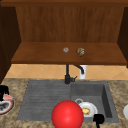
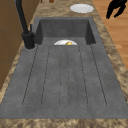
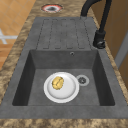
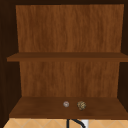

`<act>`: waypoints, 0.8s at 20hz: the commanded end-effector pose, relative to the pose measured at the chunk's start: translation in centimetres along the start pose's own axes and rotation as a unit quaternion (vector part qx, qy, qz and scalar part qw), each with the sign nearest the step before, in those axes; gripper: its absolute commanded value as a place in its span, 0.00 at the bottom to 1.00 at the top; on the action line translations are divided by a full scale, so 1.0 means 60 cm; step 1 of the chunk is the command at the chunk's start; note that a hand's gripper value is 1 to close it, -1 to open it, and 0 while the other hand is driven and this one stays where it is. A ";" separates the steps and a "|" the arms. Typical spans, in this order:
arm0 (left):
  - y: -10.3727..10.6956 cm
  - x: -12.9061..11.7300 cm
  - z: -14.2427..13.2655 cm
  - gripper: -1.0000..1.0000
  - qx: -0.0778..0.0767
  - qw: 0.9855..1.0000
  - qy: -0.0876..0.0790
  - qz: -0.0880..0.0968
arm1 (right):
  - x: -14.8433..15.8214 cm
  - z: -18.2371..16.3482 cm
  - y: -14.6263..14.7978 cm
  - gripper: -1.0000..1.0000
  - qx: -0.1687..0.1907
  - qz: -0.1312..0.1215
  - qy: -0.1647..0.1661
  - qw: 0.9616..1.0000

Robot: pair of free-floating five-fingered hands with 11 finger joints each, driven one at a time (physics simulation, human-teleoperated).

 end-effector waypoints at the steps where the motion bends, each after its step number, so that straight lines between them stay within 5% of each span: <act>1: 0.012 0.013 -0.038 1.00 -0.024 1.000 0.008 -0.007 | 0.000 0.000 0.000 0.50 0.000 0.000 0.000 1.000; 16: 0.076 0.091 -0.177 1.00 -0.035 0.999 0.018 -0.025 | 0.000 0.000 0.000 0.50 0.000 0.000 0.000 1.000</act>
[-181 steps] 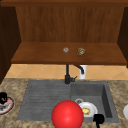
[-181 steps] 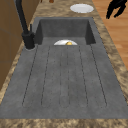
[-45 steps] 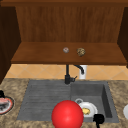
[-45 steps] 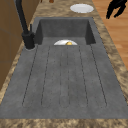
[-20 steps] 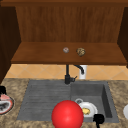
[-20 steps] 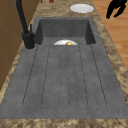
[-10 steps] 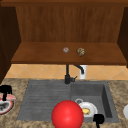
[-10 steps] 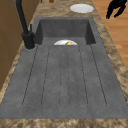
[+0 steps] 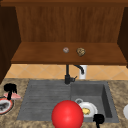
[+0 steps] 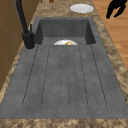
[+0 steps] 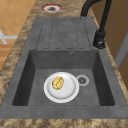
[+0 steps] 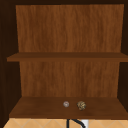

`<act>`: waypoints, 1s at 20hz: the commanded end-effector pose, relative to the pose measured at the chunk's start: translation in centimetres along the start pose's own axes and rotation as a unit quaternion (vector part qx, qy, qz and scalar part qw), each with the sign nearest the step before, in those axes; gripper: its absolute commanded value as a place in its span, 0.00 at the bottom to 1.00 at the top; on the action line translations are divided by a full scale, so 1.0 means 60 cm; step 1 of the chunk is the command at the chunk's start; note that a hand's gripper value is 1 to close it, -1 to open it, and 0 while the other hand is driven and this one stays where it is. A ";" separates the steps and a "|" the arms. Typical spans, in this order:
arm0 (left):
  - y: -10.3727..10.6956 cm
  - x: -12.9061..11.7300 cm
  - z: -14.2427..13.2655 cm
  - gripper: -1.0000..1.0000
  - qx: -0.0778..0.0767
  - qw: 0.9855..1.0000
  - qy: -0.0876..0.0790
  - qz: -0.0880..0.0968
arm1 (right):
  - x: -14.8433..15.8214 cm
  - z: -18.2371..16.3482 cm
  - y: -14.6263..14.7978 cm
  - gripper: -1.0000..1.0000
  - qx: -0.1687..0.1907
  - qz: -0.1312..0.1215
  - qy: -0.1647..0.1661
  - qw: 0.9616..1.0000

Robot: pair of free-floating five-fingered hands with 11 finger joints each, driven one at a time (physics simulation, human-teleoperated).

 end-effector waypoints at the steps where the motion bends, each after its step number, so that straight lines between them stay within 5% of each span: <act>1: 0.020 0.024 -0.033 1.00 -0.025 0.999 0.012 -0.023 | 0.000 0.000 0.000 0.50 0.000 0.000 0.000 1.000; 10: 0.068 0.113 -0.097 1.00 -0.037 0.999 0.018 -0.008 | 0.000 0.000 0.000 0.50 0.000 0.000 0.000 1.000; 20: 0.152 0.232 -0.170 1.00 -0.033 0.999 0.015 -0.005 | 0.000 0.000 0.000 0.50 0.000 0.000 0.000 1.000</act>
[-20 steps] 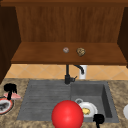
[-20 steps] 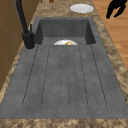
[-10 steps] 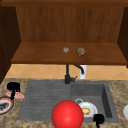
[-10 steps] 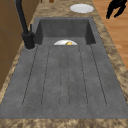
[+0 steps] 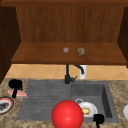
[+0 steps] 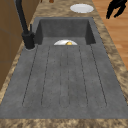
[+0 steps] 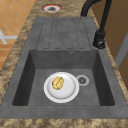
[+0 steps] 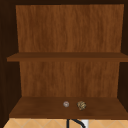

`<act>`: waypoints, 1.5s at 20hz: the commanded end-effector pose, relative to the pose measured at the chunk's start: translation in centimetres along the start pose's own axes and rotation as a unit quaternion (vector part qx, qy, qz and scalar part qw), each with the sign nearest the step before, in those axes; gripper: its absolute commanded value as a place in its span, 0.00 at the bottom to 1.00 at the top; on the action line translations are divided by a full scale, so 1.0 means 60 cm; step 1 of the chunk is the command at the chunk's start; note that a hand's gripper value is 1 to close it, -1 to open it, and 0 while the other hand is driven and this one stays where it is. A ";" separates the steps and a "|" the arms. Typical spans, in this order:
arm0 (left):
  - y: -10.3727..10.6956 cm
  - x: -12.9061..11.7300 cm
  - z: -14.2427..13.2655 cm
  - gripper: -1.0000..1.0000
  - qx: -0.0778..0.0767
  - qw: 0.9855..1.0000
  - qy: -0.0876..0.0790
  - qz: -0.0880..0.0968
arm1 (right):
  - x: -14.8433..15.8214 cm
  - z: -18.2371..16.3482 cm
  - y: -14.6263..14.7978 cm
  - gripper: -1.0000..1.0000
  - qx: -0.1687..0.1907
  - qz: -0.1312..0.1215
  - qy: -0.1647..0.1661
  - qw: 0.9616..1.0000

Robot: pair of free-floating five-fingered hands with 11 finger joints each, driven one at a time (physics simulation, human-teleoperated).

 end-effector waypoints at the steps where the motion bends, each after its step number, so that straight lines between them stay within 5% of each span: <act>1: 0.037 0.048 -0.027 1.00 -0.018 1.000 0.004 -0.005 | 0.000 0.000 0.000 0.50 0.000 0.000 0.000 1.000; 30: 0.335 0.355 -0.185 1.00 -0.024 1.000 0.004 0.003 | 0.000 0.000 0.000 0.50 0.000 0.000 0.000 1.000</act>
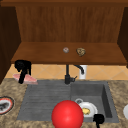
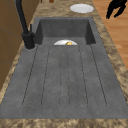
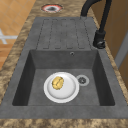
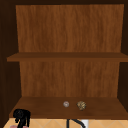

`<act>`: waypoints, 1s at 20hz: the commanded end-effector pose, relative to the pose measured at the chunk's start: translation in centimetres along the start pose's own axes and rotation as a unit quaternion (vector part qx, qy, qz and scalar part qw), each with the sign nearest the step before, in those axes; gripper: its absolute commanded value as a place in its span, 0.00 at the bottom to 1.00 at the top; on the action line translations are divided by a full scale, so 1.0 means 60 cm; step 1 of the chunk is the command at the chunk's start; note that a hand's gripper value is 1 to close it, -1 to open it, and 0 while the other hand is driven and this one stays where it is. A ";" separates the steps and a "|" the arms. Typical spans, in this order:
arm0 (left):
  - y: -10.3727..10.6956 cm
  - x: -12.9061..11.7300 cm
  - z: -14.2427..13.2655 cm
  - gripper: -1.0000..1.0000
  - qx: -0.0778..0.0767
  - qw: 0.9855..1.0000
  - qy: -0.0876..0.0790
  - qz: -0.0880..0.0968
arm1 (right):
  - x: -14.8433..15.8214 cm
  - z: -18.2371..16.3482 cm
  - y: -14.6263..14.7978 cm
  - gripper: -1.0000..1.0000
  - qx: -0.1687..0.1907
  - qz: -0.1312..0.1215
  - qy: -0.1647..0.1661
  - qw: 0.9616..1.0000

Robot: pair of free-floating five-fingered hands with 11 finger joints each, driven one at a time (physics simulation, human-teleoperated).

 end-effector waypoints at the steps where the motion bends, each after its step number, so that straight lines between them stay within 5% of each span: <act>1: 0.045 0.030 -0.012 1.00 -0.014 1.000 -0.002 0.000 | 0.000 0.000 0.000 0.50 0.000 0.000 0.000 1.000; 11: 0.184 0.058 -0.045 1.00 -0.018 1.000 -0.002 0.006 | 0.000 0.000 0.000 0.50 0.000 0.000 0.000 1.000; 20: 0.262 -0.034 -0.082 1.00 -0.019 1.000 0.002 -0.012 | 0.000 0.000 0.000 0.50 0.000 0.000 0.000 1.000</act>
